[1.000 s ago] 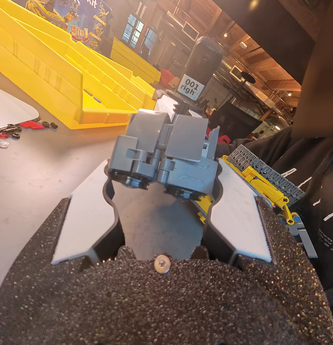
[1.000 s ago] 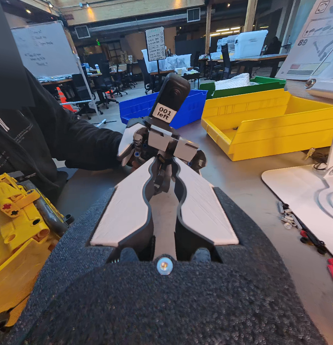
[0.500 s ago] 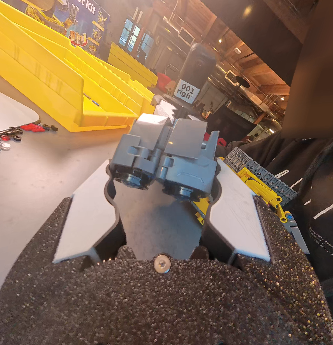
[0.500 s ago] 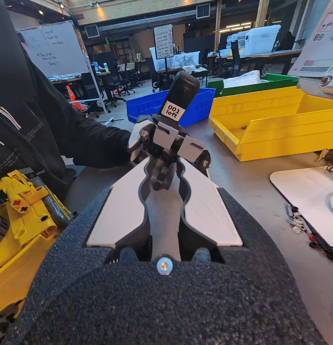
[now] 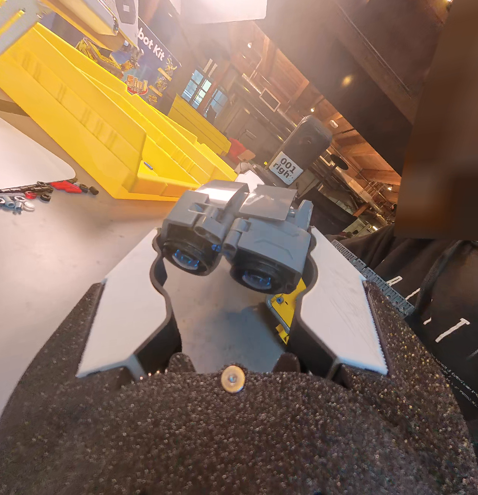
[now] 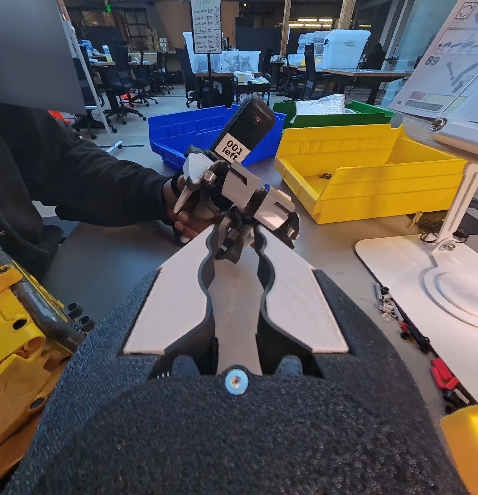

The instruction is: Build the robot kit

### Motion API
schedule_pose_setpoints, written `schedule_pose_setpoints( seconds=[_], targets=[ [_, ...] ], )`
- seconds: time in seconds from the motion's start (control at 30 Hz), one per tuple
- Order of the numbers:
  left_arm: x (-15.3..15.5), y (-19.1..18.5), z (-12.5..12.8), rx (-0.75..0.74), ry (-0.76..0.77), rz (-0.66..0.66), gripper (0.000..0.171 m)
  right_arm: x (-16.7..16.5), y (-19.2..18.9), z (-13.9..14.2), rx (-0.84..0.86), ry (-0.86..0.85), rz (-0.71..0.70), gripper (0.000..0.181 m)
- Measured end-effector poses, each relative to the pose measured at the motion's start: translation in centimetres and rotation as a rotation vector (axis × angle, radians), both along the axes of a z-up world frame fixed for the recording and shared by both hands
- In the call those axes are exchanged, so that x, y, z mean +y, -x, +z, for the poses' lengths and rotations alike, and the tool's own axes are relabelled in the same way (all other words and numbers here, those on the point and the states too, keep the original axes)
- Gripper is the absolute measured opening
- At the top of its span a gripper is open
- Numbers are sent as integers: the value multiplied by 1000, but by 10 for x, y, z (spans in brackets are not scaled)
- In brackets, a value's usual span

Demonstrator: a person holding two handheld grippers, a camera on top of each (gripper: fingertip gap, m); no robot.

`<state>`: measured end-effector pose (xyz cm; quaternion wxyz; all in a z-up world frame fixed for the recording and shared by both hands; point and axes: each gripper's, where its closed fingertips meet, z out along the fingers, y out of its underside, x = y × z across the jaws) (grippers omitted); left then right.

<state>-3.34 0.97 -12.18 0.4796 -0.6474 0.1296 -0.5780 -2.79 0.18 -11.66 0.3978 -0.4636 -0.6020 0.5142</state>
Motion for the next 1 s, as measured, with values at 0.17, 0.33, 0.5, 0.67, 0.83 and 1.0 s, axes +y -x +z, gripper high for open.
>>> schedule_pose_setpoints(
  seconds=[0.17, 0.33, 0.5, 0.67, 0.83, 1.0],
  targets=[
    [5, 5, 0, -4, 3, 38, 103, -1, -1, -2, -34, 2, 5, 40],
    [8, 8, 2, -24, 9, 65, 103, 1, 5, -14, -80, -65, -48, 32],
    [5, 0, -2, -8, 16, 38, 103, 2, 3, -6, -49, -43, -36, 19],
    [0, -6, -6, 2, 38, -22, 104, 1, -2, -6, -55, -4, 11, 19],
    [-4, -8, -3, -40, 57, -76, 106, 0, -5, -6, -49, 46, 44, 18],
    [-5, -10, -1, -64, 67, -94, 112, -2, -5, -7, -37, 127, 76, 18]
  ],
)
